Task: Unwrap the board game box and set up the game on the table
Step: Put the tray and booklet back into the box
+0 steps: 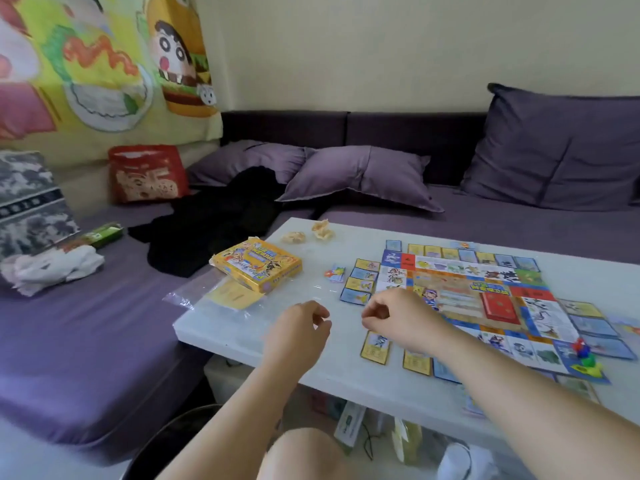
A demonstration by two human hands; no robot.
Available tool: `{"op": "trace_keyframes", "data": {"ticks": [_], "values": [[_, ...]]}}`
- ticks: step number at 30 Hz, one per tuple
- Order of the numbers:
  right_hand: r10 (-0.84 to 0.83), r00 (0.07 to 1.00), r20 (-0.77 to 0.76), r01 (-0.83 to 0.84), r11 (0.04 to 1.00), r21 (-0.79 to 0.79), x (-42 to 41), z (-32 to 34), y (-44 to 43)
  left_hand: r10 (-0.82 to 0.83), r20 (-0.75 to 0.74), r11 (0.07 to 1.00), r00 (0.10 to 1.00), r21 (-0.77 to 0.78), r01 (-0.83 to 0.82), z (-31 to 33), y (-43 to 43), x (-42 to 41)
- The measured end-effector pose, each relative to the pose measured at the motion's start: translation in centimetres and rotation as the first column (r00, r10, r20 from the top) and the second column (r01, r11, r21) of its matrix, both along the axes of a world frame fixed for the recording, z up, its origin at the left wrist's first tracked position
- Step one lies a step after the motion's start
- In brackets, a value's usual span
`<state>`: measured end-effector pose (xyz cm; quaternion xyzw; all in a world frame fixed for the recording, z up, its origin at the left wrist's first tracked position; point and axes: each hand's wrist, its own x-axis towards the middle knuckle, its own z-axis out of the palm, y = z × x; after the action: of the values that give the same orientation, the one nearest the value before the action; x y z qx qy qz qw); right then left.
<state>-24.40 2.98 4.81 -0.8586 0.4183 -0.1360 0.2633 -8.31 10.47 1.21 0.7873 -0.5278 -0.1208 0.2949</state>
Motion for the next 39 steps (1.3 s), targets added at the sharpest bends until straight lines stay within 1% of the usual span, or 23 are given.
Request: {"op": "trace_keyframes", "data": {"ticks": [2, 4, 6, 8, 11, 13, 15, 16, 18, 20, 21, 23, 27, 29, 31, 32, 34, 39], "values": [[0.068, 0.993, -0.095, -0.066, 0.997, 0.032, 2.1, -0.8, -0.1, 0.009, 0.065, 0.998, 0.998, 0.057, -0.012, -1.0, 0.4, 2.2], [0.151, 0.966, -0.209, -0.148, 0.989, 0.03, 4.2, -1.5, 0.0, -0.027, 0.144, 0.987, 0.989, 0.158, 0.003, -2.0, 0.8, 4.0], [0.24, 0.921, -0.307, -0.254, 0.967, -0.004, 6.1, -2.4, 0.3, -0.091, 0.178, 0.969, 0.98, 0.241, 0.046, -2.7, 1.2, 5.3], [0.305, 0.876, -0.372, -0.336, 0.942, -0.019, 7.6, -3.2, 0.7, -0.139, 0.193, 0.954, 0.971, 0.291, 0.078, -3.3, 1.3, 6.1], [0.338, 0.835, -0.435, -0.385, 0.923, -0.022, 8.7, -4.1, 1.1, -0.166, 0.203, 0.943, 0.965, 0.319, 0.095, -3.8, 1.4, 6.7], [0.342, 0.825, -0.45, -0.388, 0.922, -0.011, 8.7, -4.5, 1.0, -0.189, 0.213, 0.94, 0.958, 0.323, 0.113, -4.1, 1.4, 6.7], [0.341, 0.815, -0.468, -0.392, 0.92, -0.011, 8.4, -4.6, 0.8, -0.214, 0.195, 0.94, 0.957, 0.306, 0.148, -4.1, 1.4, 6.9], [0.341, 0.81, -0.477, -0.397, 0.917, -0.02, 8.3, -4.6, 0.6, -0.207, 0.172, 0.949, 0.963, 0.274, 0.156, -3.9, 1.3, 7.2], [0.337, 0.802, -0.493, -0.409, 0.911, -0.044, 8.1, -4.4, 0.2, -0.128, 0.153, 0.98, 0.98, 0.174, 0.101, -3.3, 1.0, 8.2], [0.333, 0.787, -0.519, -0.424, 0.903, -0.064, 8.1, -4.2, -0.2, 0.017, 0.179, 0.997, 0.984, 0.077, -0.031, -3.0, 0.3, 9.9], [0.331, 0.779, -0.532, -0.431, 0.9, -0.071, 8.1, -4.1, -0.4, 0.078, 0.207, 0.994, 0.975, 0.062, -0.092, -3.0, 0.0, 10.9], [0.328, 0.763, -0.557, -0.444, 0.892, -0.082, 8.2, -4.1, -0.7, 0.129, 0.289, 0.982, 0.949, 0.094, -0.162, -3.6, -0.9, 12.9], [0.337, 0.732, -0.593, -0.478, 0.873, -0.093, 8.7, -4.2, -1.2, 0.123, 0.366, 0.972, 0.922, 0.143, -0.186, -4.3, -3.0, 15.8], [0.339, 0.721, -0.605, -0.488, 0.867, -0.095, 9.0, -4.3, -1.5, 0.095, 0.369, 0.951, 0.925, 0.241, -0.194, -4.7, -3.9, 16.5], [0.337, 0.716, -0.612, -0.49, 0.867, -0.095, 9.1, -4.3, -1.7, 0.085, 0.333, 0.902, 0.939, 0.375, -0.214, -5.0, -4.4, 16.6], [0.337, 0.714, -0.614, -0.491, 0.866, -0.096, 9.2, -4.3, -1.7, 0.083, 0.326, 0.881, 0.942, 0.418, -0.222, -5.1, -4.5, 16.6], [0.336, 0.71, -0.619, -0.495, 0.863, -0.099, 9.2, -4.3, -1.7, 0.079, 0.362, 0.866, 0.929, 0.436, -0.243, -5.4, -4.8, 16.4], [0.335, 0.706, -0.624, -0.504, 0.856, -0.111, 9.3, -4.1, -1.6, 0.108, 0.495, 0.86, 0.862, 0.388, -0.331, -5.3, -5.1, 15.6]]}}
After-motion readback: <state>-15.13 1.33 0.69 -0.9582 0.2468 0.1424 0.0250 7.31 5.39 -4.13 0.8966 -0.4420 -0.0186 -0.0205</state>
